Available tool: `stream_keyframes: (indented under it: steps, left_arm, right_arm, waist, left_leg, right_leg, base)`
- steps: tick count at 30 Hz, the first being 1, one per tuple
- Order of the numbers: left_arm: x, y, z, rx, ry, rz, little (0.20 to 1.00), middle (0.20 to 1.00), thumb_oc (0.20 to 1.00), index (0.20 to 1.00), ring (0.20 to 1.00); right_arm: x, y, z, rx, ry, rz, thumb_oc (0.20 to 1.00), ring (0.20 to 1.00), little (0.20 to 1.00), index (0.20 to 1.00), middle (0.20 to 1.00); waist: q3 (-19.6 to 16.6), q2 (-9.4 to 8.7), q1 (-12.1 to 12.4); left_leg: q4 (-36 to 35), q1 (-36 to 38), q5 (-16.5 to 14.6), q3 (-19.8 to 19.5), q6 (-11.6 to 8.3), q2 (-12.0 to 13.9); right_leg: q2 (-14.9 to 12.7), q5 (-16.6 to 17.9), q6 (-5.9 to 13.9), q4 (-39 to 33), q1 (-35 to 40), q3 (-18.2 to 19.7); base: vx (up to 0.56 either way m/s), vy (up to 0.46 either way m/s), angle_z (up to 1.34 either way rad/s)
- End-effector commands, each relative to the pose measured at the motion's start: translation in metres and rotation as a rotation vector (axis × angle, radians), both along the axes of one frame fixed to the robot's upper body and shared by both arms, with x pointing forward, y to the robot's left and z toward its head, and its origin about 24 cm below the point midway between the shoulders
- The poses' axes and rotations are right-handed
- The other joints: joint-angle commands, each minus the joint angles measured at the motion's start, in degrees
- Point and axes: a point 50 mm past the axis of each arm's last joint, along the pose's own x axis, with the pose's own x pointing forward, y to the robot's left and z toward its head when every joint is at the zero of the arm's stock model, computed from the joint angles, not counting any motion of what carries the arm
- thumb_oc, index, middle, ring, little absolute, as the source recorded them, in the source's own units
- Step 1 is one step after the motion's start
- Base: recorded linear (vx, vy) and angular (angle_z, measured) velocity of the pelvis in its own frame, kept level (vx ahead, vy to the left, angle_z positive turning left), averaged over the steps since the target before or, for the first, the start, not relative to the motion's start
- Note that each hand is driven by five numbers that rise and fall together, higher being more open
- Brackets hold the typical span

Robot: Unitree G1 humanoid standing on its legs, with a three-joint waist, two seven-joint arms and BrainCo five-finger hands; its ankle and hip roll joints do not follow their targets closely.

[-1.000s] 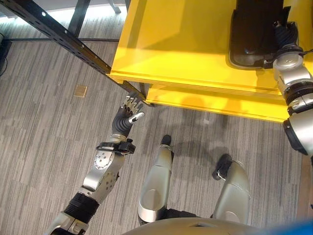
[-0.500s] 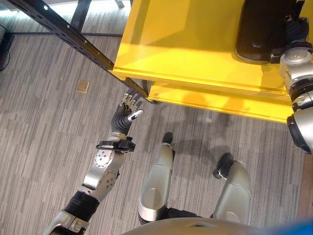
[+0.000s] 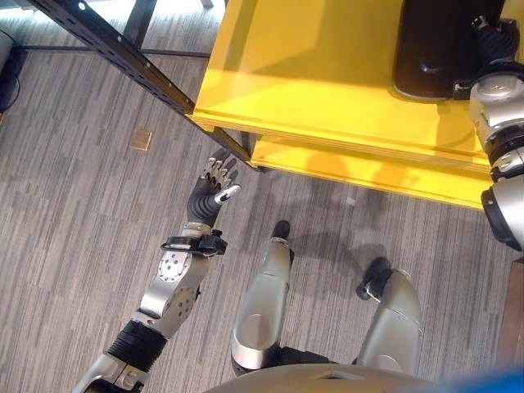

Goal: Move parts from the plastic box to the shelf.

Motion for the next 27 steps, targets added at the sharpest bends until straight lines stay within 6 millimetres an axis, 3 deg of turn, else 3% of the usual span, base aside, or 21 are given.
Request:
stream_keyframes:
  steps: [1,22,23,27]
  left_arm:
    - [-0.003,0.007,0.034,0.012,-0.176,0.017,1.0,1.0,1.0,1.0,1.0]
    - [0.001,0.007,0.036,0.017,-0.184,0.009,1.0,1.0,1.0,1.0,1.0]
    - [0.001,0.008,0.036,0.019,-0.186,0.009,1.0,1.0,1.0,1.0,1.0]
    - [0.002,0.009,0.034,0.016,-0.173,0.005,1.0,1.0,1.0,1.0,1.0]
  right_arm:
    - [-0.007,0.01,0.06,-0.019,-0.186,0.012,1.0,1.0,1.0,1.0,1.0]
    - [0.002,0.03,0.048,-0.022,-0.168,0.062,1.0,1.0,1.0,1.0,1.0]
    - [0.003,0.036,0.053,-0.042,-0.185,0.079,1.0,1.0,1.0,1.0,1.0]
    - [0.006,0.059,0.058,-0.012,-0.248,0.163,1.0,1.0,1.0,1.0,1.0]
  waist:
    - [0.48,0.5,0.75]
    - [0.02,-0.92,-0.28]
    - [-0.22,-1.29,-0.48]
    - [-1.53,-3.16,-1.3]
  left_leg:
    - [0.69,-0.98,-2.09,0.81,2.94,2.74]
    - [-0.35,1.63,-1.87,1.25,2.66,3.79]
    - [-1.21,1.89,-0.31,1.22,2.7,3.89]
    - [-2.45,4.57,-0.38,1.68,2.5,4.81]
  right_leg:
    - [0.86,-3.07,2.07,0.64,4.37,3.74]
    - [1.68,-2.37,1.83,-1.31,6.75,3.78]
    - [1.75,-0.72,1.52,-2.48,7.0,3.43]
    - [2.57,0.39,1.73,-5.29,10.12,3.18]
  base:
    - [-0.01,0.012,0.03]
    - [-0.01,0.005,-0.02]
    - [-0.09,0.039,-0.05]
    - [-0.01,0.034,-0.13]
